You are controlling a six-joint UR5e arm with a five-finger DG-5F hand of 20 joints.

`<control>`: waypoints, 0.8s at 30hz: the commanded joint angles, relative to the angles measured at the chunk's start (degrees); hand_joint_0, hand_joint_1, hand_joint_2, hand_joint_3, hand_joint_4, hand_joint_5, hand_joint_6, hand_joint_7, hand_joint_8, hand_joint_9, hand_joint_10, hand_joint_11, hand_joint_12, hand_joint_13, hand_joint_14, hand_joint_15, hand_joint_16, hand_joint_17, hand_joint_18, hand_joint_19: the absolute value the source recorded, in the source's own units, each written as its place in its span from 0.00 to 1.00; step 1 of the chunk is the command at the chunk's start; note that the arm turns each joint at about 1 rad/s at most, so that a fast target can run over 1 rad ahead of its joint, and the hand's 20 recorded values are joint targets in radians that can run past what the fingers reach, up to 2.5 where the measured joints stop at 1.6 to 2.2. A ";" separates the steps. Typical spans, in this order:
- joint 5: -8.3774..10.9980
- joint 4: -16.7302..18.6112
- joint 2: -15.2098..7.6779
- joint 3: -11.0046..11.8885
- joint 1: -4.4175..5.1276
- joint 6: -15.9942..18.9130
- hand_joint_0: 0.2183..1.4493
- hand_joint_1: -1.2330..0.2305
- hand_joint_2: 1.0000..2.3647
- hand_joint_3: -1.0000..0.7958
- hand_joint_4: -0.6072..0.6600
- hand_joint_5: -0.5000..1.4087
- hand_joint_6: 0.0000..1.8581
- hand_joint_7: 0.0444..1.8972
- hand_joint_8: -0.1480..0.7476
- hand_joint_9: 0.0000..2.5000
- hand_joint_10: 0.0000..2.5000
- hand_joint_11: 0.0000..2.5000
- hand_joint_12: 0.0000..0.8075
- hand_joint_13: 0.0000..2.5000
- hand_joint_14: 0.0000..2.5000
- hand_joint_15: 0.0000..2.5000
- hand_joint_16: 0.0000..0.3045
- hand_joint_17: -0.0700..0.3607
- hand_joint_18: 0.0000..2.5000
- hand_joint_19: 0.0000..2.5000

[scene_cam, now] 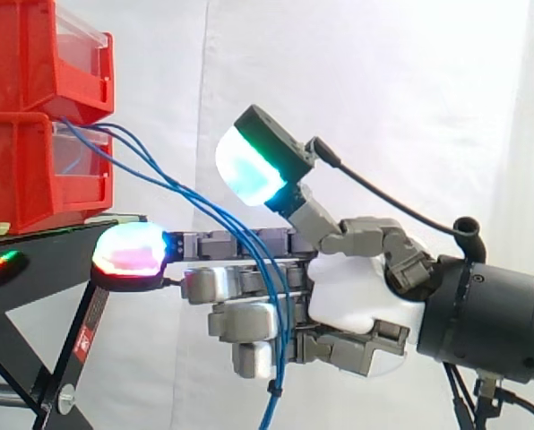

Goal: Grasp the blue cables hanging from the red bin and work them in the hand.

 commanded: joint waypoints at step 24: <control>-1.50 -9.10 5.52 -0.07 -0.74 -0.33 0.42 0.45 0.00 0.01 0.76 0.28 0.01 0.46 0.63 0.35 1.00 1.00 0.66 0.51 1.00 0.69 0.25 0.55 0.70 0.46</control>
